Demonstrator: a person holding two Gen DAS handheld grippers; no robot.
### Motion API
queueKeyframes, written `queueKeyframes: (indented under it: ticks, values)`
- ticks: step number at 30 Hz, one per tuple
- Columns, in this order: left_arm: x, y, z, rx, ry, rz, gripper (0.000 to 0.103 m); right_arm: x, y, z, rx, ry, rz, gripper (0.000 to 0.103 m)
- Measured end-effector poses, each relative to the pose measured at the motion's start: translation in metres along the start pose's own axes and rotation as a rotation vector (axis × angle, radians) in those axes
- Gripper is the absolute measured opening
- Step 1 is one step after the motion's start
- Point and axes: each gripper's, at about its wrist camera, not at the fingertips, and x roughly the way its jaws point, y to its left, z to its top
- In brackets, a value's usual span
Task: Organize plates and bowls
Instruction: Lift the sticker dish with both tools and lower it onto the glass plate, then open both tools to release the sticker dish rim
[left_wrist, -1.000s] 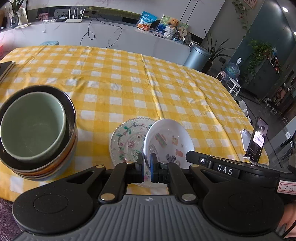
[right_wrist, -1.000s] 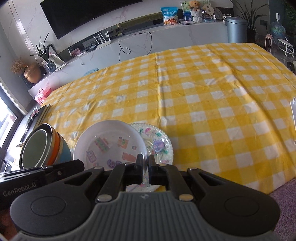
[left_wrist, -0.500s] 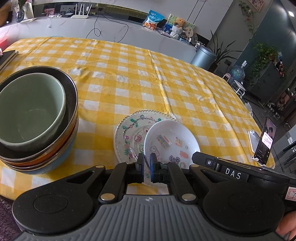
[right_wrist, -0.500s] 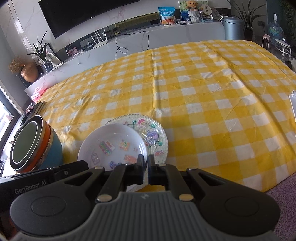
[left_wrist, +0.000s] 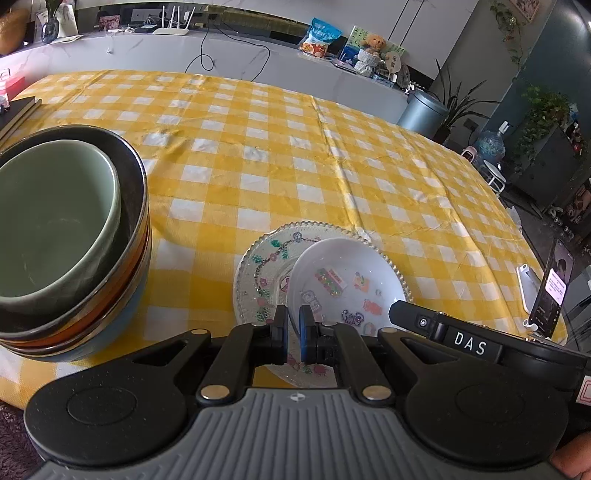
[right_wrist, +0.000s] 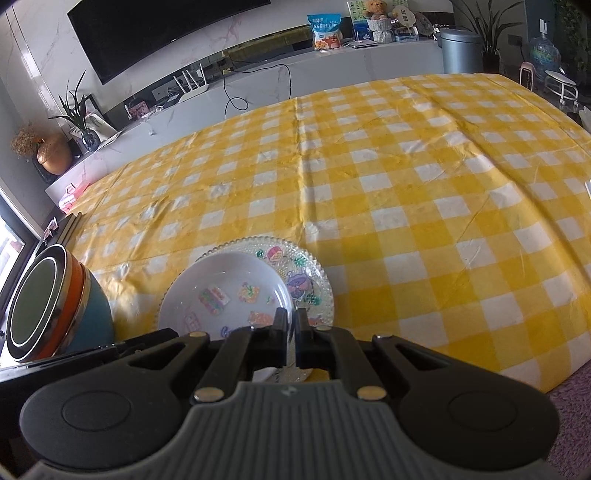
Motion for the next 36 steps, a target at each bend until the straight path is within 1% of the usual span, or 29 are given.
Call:
queueKeyframes:
  ticks: [8,18,21,23,27,30,31,34,36]
  values:
    - [0.007,0.001,0.000,-0.002,0.003,0.022,0.007,0.008,0.002,-0.003,-0.014,-0.007,0.002,0.001]
    - [0.009,0.001,0.001,0.012,-0.004,0.025,0.008,0.010,0.004,-0.003,-0.042,-0.021,-0.006,0.003]
    - [0.007,-0.001,0.000,0.029,-0.011,0.029,0.017,0.008,0.005,-0.005,-0.053,-0.032,-0.008,0.008]
    - [0.004,-0.002,0.000,0.035,-0.020,0.028,0.026,0.006,0.004,-0.004,-0.051,-0.041,-0.009,0.012]
    - [-0.006,-0.005,0.002,0.058,-0.033,0.041,0.030,0.000,0.005,-0.001,-0.059,-0.059,-0.015,0.017]
    - [-0.017,-0.009,0.004,0.080,-0.037,0.035,0.034,-0.005,0.010,0.002,-0.077,-0.065,-0.027,0.024]
    - [-0.021,-0.011,0.005,0.090,-0.041,0.035,0.035,-0.007,0.012,0.003,-0.083,-0.067,-0.030,0.025]
    - [-0.032,-0.015,0.009,0.122,-0.053,0.063,0.036,-0.013,0.019,0.006,-0.098,-0.066,-0.031,0.028]
    - [-0.039,-0.014,0.013,0.124,-0.051,0.089,0.036,-0.017,0.024,0.008,-0.108,-0.066,-0.028,0.031]
